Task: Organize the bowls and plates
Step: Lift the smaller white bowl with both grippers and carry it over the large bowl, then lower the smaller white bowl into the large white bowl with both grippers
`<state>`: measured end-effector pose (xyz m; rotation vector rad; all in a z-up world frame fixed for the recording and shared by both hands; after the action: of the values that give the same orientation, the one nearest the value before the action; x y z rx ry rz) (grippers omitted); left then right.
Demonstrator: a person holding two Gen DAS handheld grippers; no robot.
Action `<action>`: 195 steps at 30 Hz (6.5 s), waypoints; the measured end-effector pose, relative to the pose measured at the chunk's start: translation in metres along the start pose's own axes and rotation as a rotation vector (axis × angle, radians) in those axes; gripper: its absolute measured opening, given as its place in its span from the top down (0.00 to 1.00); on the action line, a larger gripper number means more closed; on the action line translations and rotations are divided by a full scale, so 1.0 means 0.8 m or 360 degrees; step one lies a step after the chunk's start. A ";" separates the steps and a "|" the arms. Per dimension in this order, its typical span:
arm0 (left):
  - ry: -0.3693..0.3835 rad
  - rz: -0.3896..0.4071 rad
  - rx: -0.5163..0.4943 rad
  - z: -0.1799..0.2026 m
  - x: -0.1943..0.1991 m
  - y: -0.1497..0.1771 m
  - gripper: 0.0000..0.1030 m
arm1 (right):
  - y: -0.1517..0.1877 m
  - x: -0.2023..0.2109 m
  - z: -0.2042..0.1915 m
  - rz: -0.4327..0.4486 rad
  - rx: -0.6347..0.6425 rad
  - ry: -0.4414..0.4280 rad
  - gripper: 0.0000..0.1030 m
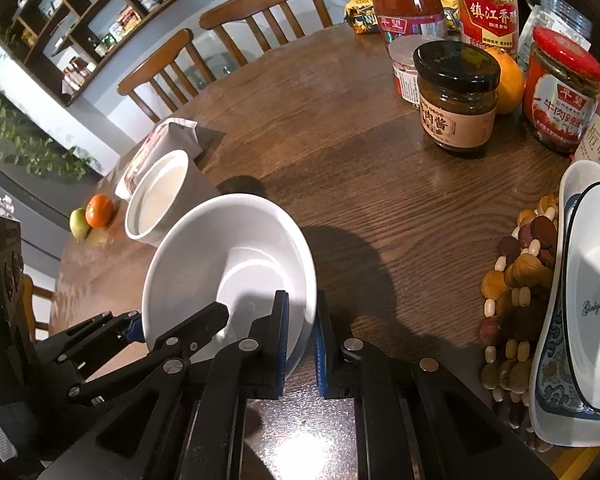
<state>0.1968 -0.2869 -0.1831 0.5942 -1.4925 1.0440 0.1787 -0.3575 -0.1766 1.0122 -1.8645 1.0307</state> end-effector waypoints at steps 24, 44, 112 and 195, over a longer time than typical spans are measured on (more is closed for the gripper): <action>-0.0034 0.0154 -0.0042 0.004 0.060 0.011 0.75 | 0.009 0.051 -0.019 0.0115 0.0033 0.0001 0.87; -0.0049 0.0285 -0.0048 0.012 0.125 0.049 0.75 | 0.045 0.103 -0.046 0.0206 0.0099 -0.0005 0.87; -0.0042 0.0070 0.0204 -0.030 0.118 0.213 0.75 | 0.190 0.068 -0.101 -0.0104 0.0301 -0.0031 0.87; -0.0165 -0.0030 0.0093 -0.031 0.090 0.233 0.75 | 0.215 0.045 -0.101 -0.0196 0.0374 0.0146 0.86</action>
<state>0.0385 -0.1634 -0.1669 0.7114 -1.5474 1.0589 0.0312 -0.2333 -0.1630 1.1791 -1.6127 1.2204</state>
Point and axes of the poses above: each gripper's, at about its wrist camera, not at the fingertips, and x roughly against the way its jaws point, z to its right, y to its underside, the point moved 8 cm from there along -x, roughly the way its jaws point, and after that the axes turned 10 degrees about -z, right-handed, at the moved point
